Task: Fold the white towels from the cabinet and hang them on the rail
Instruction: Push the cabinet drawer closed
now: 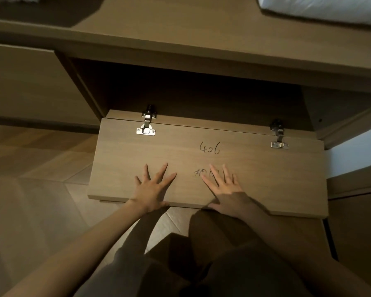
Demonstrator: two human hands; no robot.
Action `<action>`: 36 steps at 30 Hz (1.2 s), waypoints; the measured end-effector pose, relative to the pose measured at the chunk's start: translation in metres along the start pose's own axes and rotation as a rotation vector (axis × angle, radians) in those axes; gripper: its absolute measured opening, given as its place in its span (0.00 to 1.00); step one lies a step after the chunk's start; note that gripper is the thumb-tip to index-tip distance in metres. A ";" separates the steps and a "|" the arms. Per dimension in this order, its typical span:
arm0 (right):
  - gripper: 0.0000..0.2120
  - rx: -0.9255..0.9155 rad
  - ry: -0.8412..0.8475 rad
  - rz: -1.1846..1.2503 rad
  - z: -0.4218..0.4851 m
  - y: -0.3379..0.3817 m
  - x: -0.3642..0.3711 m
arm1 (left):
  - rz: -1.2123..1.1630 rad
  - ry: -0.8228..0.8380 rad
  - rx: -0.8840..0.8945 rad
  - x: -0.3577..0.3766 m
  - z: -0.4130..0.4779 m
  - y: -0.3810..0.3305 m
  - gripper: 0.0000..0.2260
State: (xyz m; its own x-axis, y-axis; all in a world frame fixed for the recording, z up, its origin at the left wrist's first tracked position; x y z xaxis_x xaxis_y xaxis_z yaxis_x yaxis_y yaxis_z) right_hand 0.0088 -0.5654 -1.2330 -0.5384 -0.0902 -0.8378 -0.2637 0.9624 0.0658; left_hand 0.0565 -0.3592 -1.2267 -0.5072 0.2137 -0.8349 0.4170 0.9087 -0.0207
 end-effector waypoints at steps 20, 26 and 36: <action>0.52 -0.034 -0.055 -0.061 -0.032 0.022 -0.011 | 0.251 -0.150 -0.037 -0.007 -0.026 0.002 0.50; 0.39 -0.173 0.002 -0.064 -0.077 0.028 -0.069 | 0.202 -0.015 0.074 -0.065 -0.055 0.007 0.46; 0.25 -0.251 -0.409 -0.067 -0.119 0.007 -0.197 | 0.261 -0.199 0.115 -0.202 -0.095 0.010 0.25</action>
State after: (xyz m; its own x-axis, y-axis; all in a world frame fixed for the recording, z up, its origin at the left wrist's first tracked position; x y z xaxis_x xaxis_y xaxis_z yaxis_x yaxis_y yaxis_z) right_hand 0.0174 -0.5710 -1.0030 -0.1683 0.0070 -0.9857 -0.4992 0.8617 0.0914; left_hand 0.0915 -0.3593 -1.0065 -0.2197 0.3490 -0.9110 0.6014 0.7838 0.1552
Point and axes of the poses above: each hand's wrist, its own z-axis towards the middle knuckle, its own x-axis out of the palm, y = z × x, the point moved 8 cm from there along z, towards the middle knuckle, and after that the axes turned 6 degrees about -x, right-handed, at the moved point
